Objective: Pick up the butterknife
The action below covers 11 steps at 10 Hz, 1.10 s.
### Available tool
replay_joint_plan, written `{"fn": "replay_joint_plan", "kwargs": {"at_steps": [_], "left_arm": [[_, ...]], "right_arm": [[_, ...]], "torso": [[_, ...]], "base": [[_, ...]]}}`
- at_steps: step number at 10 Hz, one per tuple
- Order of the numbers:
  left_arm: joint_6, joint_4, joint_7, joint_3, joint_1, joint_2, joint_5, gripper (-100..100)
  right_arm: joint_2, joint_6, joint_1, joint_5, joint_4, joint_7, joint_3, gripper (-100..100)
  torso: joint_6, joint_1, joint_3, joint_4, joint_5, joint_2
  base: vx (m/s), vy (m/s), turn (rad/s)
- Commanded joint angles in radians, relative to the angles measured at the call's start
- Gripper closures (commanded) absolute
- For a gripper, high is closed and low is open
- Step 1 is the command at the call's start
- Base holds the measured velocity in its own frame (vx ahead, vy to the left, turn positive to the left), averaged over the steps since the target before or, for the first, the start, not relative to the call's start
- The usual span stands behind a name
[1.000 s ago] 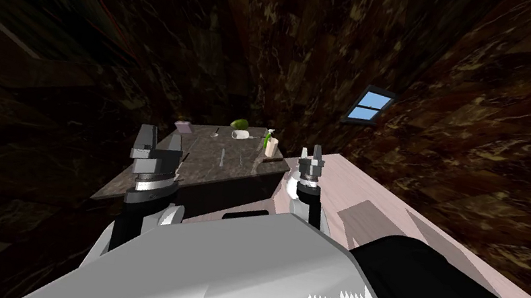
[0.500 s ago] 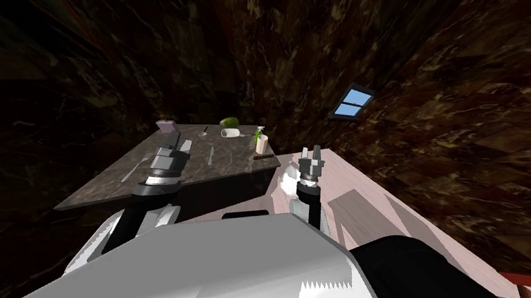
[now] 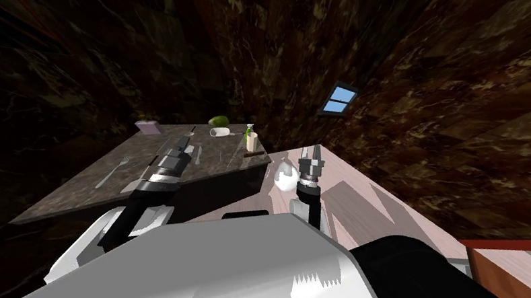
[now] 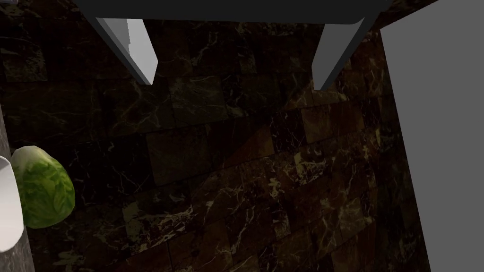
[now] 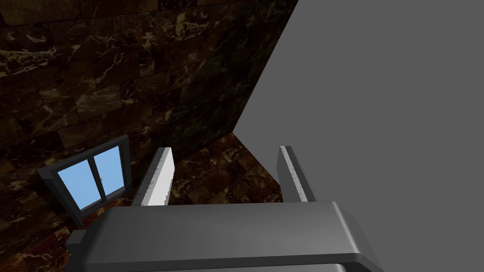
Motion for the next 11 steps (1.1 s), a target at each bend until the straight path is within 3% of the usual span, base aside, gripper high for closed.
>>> {"fn": "replay_joint_plan", "kwargs": {"at_steps": [1,2,3,6,11], "left_arm": [[0.050,0.016,0.002,0.005,-0.005,0.034,-0.007,-100],[0.078,0.029,0.004,0.010,-0.011,0.063,-0.012,-100],[0.099,0.029,0.004,0.010,-0.011,0.063,-0.012,-100],[0.185,0.057,0.006,0.019,-0.024,0.119,-0.021,-100],[0.285,0.087,0.003,0.027,-0.038,0.171,-0.026,-100]], "right_arm": [[0.000,0.000,0.000,0.000,0.000,0.000,0.000,0],[0.000,0.000,0.000,0.000,0.000,0.000,0.000,0],[0.000,0.000,0.000,0.000,0.000,0.000,0.000,0],[0.000,0.000,0.000,0.000,0.000,0.000,0.000,0],[0.000,0.000,0.000,0.000,0.000,0.000,0.000,0]], "torso": [[0.000,0.000,0.000,0.000,0.000,0.000],[0.001,0.000,0.000,0.000,0.000,0.000],[0.001,-0.001,-0.001,0.000,0.000,-0.001],[0.000,0.003,0.000,0.000,0.001,-0.001],[0.000,0.003,-0.001,0.000,0.001,-0.002]], "base": [[-0.045,-0.086,-0.136],[-0.038,-0.119,-0.223],[-0.025,-0.079,-0.078],[-0.035,-0.061,-0.134],[-0.019,-0.063,-0.120]]}}
